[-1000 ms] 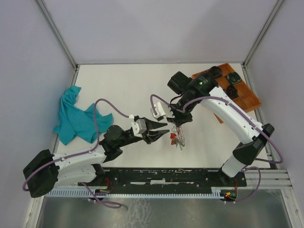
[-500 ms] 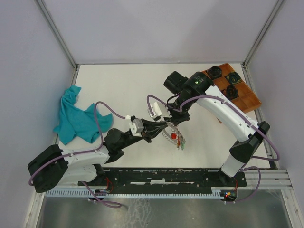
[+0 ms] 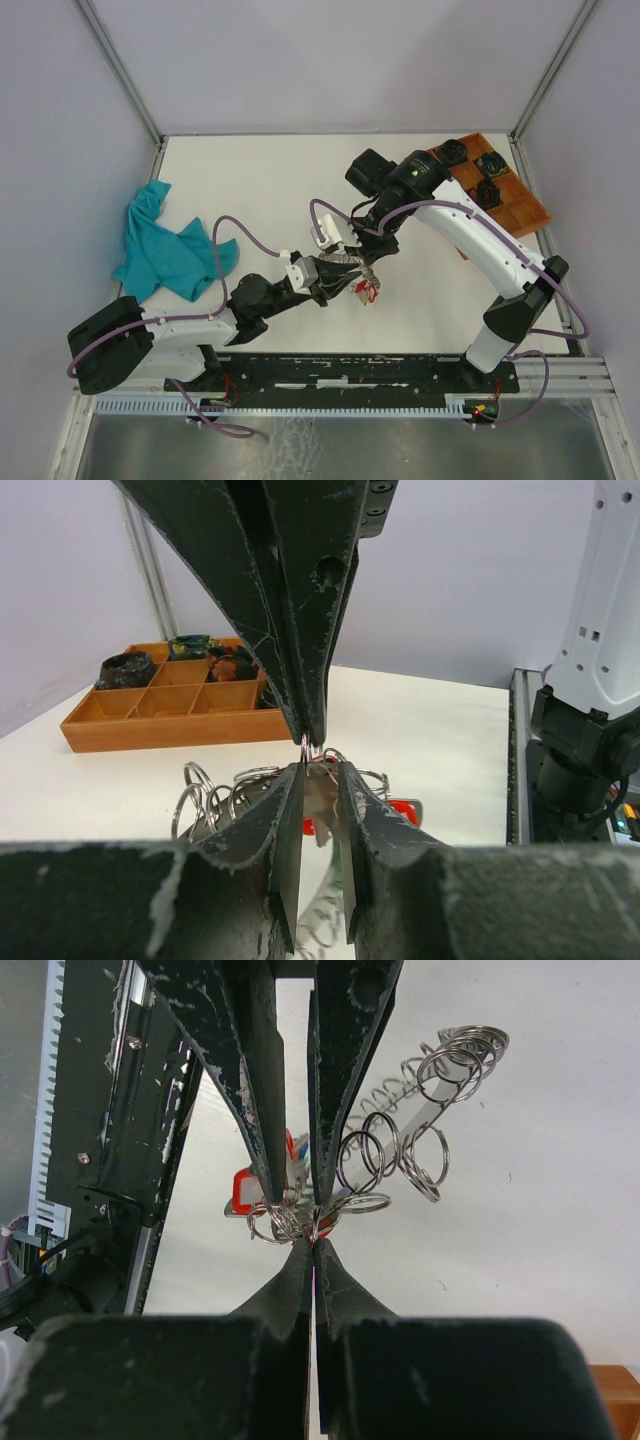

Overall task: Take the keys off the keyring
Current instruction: Remove the key from the keyring.

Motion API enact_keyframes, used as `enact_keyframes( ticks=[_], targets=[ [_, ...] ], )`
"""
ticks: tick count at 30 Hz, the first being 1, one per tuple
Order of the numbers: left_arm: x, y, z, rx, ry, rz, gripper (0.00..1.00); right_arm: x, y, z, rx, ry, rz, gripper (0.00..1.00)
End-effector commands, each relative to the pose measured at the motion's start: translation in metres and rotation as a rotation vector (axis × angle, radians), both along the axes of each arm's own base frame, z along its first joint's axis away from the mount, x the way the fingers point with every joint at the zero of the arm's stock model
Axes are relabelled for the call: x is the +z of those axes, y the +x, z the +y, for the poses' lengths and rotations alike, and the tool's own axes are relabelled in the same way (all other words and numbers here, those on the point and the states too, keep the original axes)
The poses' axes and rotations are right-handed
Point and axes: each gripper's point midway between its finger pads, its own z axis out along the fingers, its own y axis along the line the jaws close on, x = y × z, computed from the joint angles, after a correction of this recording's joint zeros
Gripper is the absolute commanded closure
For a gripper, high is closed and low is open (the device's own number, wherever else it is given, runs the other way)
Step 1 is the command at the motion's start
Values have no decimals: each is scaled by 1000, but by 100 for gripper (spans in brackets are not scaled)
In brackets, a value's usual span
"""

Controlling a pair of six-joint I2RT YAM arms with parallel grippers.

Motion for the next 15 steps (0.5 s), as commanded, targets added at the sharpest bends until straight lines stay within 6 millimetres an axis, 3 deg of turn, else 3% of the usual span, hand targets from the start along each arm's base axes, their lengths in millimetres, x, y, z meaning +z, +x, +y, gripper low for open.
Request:
enact_keyframes(
  ticks=[1,15],
  targets=[
    [27,10,-2,71,-42,-76,73,16,-22,-10,29,5,53,99],
    [26,19,-5,143,3,-85,72,16,-25,-9,41,12,66,99]
  ],
)
